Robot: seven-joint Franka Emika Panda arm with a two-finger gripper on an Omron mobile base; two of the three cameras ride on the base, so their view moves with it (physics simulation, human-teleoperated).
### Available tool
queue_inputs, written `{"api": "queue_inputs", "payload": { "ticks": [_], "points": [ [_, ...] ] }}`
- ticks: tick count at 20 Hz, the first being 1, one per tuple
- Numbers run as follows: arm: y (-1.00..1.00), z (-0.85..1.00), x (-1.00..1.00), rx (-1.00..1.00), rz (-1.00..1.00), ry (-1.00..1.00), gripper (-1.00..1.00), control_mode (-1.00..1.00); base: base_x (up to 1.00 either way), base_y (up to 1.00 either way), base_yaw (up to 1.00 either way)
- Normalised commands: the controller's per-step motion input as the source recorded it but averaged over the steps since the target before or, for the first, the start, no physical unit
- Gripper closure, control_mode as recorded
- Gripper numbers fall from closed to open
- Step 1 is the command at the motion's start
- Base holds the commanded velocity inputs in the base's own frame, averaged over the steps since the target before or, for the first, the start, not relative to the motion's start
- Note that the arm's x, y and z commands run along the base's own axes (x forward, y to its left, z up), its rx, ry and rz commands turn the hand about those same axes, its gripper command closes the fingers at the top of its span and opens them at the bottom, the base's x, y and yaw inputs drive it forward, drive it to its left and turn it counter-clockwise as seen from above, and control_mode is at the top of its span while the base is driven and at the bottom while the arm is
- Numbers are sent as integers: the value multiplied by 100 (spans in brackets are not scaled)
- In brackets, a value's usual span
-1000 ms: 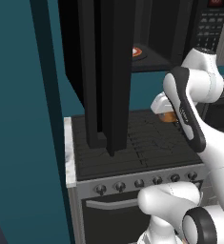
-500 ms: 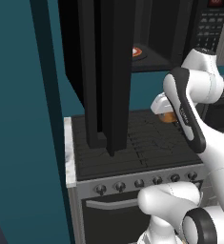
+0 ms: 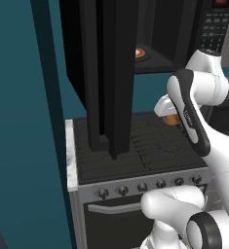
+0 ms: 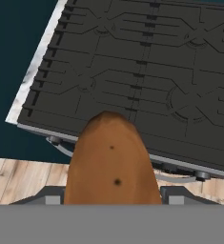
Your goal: Retrieve the reheated potato from the microwave, then place the potato, cheese, and condiment on the cutting board.
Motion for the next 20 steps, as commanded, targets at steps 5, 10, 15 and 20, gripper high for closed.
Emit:
{"api": "queue_inputs", "payload": {
  "ticks": [5,10,15,20],
  "points": [
    [0,0,0,0,0,0,100,-100,0,0,0],
    [0,0,0,0,0,0,100,-100,0,0,0],
    [0,0,0,0,0,0,100,100,0,0,0],
    [0,0,0,0,0,0,100,100,0,0,0]
  ]
}}
